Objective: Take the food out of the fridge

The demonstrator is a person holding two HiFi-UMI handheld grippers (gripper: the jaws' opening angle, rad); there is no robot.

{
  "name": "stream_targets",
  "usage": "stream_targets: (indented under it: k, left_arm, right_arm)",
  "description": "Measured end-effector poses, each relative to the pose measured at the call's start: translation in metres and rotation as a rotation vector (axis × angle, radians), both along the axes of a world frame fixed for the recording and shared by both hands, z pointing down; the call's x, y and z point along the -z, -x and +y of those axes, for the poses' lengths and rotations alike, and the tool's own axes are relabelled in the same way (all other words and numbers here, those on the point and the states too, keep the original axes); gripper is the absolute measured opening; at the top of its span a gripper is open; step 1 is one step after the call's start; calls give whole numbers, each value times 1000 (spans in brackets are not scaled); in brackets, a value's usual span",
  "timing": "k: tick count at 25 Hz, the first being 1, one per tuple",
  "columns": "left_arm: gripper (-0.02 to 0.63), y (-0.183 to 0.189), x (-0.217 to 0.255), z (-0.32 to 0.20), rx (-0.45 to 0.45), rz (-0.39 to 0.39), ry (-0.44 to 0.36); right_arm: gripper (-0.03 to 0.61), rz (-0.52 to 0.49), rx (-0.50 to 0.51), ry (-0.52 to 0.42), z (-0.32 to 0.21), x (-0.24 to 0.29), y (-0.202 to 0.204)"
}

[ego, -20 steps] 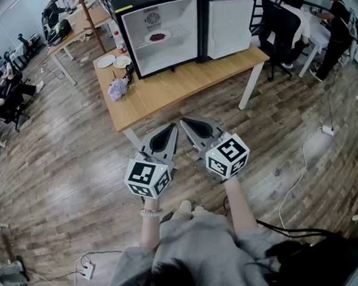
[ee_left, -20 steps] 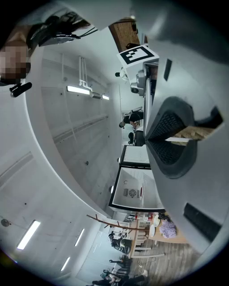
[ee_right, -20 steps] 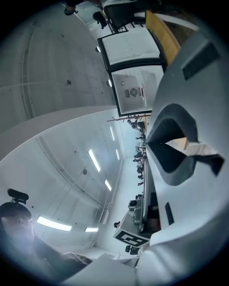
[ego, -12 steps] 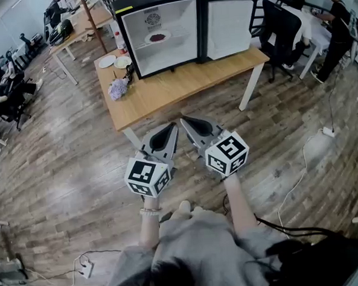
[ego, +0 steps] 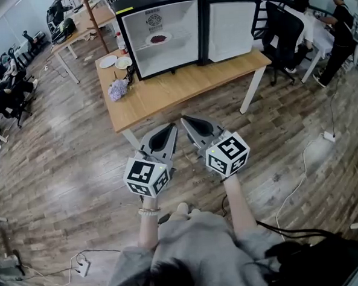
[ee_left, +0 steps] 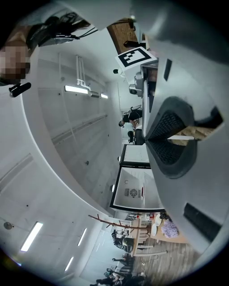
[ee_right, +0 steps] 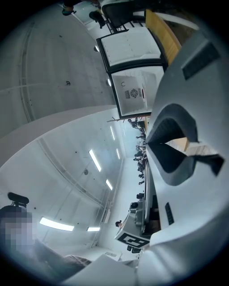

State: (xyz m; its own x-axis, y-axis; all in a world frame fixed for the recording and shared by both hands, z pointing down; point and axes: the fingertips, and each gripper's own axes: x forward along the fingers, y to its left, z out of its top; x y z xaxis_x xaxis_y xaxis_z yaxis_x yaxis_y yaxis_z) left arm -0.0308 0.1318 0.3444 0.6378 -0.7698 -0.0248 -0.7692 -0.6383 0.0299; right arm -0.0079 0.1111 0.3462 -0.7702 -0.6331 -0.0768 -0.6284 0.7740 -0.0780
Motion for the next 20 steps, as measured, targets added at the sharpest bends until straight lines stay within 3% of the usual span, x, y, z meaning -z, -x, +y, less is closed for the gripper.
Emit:
stream_targets:
  k: [7,20]
  left_arm:
    - [8,4,-9,-23,27,1,11]
    - [8,3,-11,-123,3,6,11]
  right_arm:
    - [8,-42,15,24,-29,-2,1]
    - [8,-35,9,48,-125,-11,4]
